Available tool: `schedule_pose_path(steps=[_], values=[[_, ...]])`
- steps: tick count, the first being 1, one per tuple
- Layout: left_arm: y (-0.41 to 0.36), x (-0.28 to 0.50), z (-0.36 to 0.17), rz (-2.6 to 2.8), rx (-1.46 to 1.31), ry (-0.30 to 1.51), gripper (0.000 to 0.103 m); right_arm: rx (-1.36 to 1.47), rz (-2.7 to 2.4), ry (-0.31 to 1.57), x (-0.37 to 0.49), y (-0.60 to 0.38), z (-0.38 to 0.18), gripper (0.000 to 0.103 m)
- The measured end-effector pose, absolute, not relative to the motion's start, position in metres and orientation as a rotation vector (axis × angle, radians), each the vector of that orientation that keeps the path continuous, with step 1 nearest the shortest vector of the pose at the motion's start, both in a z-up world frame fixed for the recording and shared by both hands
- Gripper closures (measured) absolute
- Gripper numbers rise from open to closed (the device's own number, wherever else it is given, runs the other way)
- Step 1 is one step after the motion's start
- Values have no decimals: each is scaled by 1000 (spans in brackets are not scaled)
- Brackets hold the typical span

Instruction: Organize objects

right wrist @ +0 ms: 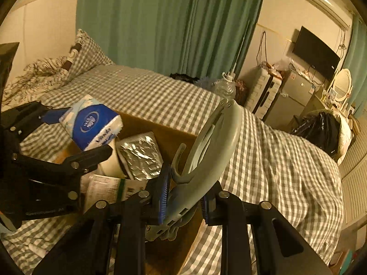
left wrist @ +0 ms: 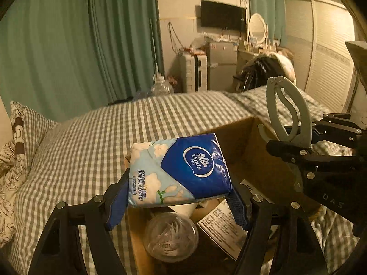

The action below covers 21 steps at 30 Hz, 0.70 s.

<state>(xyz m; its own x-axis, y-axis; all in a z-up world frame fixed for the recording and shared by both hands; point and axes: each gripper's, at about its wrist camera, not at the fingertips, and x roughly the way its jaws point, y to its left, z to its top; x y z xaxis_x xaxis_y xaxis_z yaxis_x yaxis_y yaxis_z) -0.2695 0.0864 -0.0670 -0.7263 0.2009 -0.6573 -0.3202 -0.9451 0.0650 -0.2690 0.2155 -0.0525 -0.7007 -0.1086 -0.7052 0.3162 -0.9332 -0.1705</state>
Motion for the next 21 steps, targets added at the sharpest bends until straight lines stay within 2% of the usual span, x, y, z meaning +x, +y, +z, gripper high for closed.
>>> schedule_pose_path(steps=[5,6,7,8,9,10,21], values=[[87,-274,-81,2640,-1040,261,25,1083,-2666,347,-273,229,-65,79],[88,-273,-81,2638,-1041,258,18,1075,-2672,339,-272,229,-64,76],[88,-271,-80,2636,-1041,250,7,1063,-2685,334,-270,231,-61,71],[88,-268,-76,2649,-1033,239,2,1050,-2704,334,-268,232,-58,57],[90,-264,-72,2661,-1019,231,0,1035,-2720,331,-265,232,-53,40],[88,-261,-67,2669,-1004,224,0,1013,-2738,321,-262,234,-46,34],[54,-209,4,2774,-928,237,0,871,-2809,342,-196,226,27,30]])
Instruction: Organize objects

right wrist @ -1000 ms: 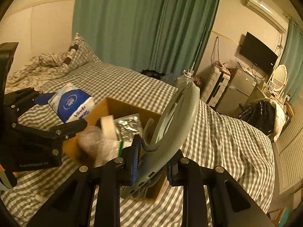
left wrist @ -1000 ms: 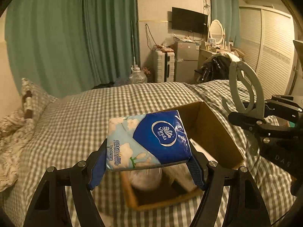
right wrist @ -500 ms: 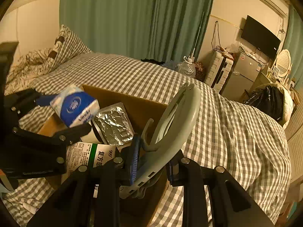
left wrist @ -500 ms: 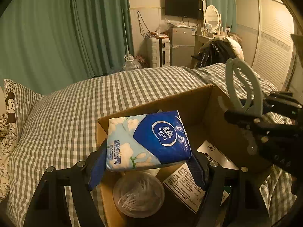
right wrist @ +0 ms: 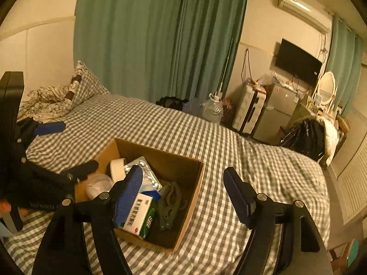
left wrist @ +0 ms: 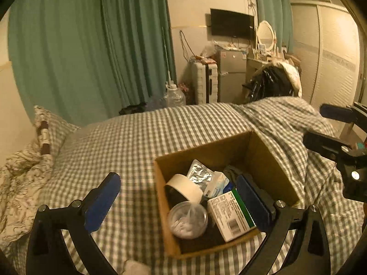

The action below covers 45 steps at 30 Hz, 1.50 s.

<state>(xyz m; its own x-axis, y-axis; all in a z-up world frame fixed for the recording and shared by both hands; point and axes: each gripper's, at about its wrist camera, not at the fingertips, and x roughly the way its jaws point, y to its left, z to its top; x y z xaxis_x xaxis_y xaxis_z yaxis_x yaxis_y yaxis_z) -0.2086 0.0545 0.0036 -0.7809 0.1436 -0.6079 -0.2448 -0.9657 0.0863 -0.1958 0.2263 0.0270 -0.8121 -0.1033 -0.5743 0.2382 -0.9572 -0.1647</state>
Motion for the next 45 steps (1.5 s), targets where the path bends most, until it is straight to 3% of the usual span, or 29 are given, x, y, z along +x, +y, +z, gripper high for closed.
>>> schedule_pose_path(steps=[9,17,24,31,37,45], values=[[0,-150,64,2856,-861,140,0,702,-2830,384,-125,200,98,19],[-31,-81,55,2917,-830,194,0,690,-2809,429,-68,162,100,12],[-51,-36,-13,2951,-976,170,0,808,-2726,374,-29,135,30,12],[-73,-21,-94,2950,-1211,83,0,1156,-2604,255,-24,124,-88,12],[-73,-23,-112,2980,-1225,152,0,1392,-2455,168,-29,104,-158,13],[-74,-24,-113,2980,-1225,197,0,1530,-2330,30,-57,78,-193,13]])
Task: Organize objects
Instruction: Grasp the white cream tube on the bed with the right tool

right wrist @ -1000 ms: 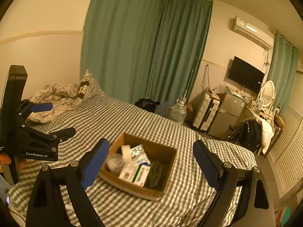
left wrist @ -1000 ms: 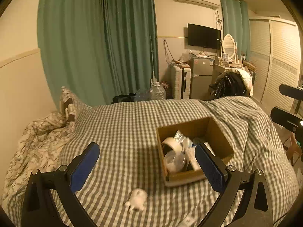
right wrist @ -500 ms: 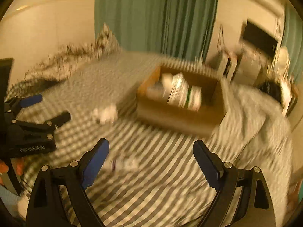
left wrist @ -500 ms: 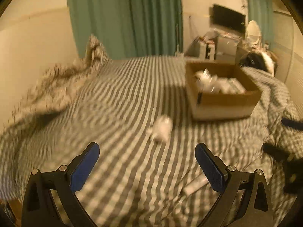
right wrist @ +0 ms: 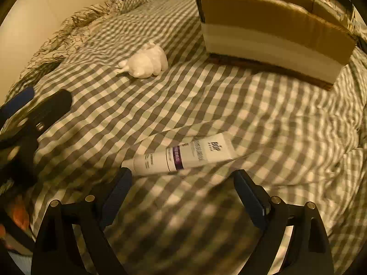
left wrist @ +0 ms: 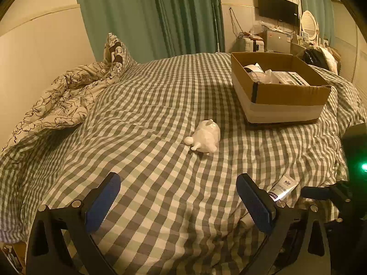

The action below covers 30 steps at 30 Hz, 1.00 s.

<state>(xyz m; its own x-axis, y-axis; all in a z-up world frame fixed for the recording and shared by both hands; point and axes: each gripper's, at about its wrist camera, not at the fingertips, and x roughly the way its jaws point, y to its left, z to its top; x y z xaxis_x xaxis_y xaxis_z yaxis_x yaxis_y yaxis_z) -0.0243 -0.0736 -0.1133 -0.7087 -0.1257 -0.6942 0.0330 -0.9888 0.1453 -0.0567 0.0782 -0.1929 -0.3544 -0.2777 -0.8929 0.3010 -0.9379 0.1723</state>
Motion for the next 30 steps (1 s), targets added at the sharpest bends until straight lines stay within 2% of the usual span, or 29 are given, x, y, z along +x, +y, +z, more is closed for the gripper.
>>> schedule_pose_path(steps=[6,12,13,15,17,18,20,24,30], values=[[-85,-28,-120,-2807,1194,-142,0,1586,-2334,-36,-76,71,-205,12],[-88,-30,-124,-2788,1213,-131,0,1590,-2370,20,-87,56,-214,13],[-88,-31,-125,-2784,1217,-133,0,1581,-2382,43,-87,53,-215,16],[-87,-31,-125,-2781,1219,-140,0,1545,-2409,93,-83,50,-214,45],[-86,-31,-126,-2774,1222,-152,0,1509,-2418,126,-80,48,-209,55],[-86,-32,-126,-2771,1224,-156,0,1495,-2418,132,-78,49,-206,64],[-85,-32,-126,-2767,1231,-165,0,1473,-2411,136,-76,51,-203,73],[-83,-31,-124,-2770,1245,-167,0,1421,-2399,168,-68,55,-192,83],[-80,-34,-116,-2773,1268,-120,0,1314,-2450,158,-65,80,-156,84]])
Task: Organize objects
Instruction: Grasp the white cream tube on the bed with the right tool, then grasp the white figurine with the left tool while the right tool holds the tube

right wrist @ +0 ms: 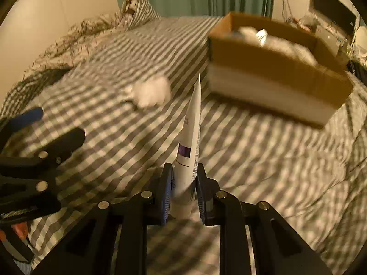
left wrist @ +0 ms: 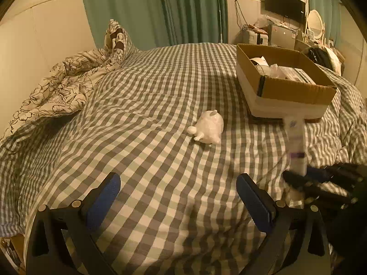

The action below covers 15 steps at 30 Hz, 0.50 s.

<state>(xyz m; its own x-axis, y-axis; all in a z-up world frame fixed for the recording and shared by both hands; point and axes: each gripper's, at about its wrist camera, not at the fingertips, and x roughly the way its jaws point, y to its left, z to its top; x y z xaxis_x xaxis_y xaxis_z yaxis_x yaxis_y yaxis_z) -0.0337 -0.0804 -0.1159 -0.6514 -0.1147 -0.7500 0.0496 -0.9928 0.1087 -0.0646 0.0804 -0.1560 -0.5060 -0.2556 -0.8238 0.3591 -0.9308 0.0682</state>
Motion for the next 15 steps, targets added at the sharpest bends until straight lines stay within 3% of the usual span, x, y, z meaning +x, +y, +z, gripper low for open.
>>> schedule_pose_path(steps=[10,15], values=[[-54,-83,-122,-2803,1321,18,0,1201,-2539,318,-90,128,-115,84],[-48,-133,-150,-2788,1289,-30,0,1177,-2573,370,-107,151,-114,84]])
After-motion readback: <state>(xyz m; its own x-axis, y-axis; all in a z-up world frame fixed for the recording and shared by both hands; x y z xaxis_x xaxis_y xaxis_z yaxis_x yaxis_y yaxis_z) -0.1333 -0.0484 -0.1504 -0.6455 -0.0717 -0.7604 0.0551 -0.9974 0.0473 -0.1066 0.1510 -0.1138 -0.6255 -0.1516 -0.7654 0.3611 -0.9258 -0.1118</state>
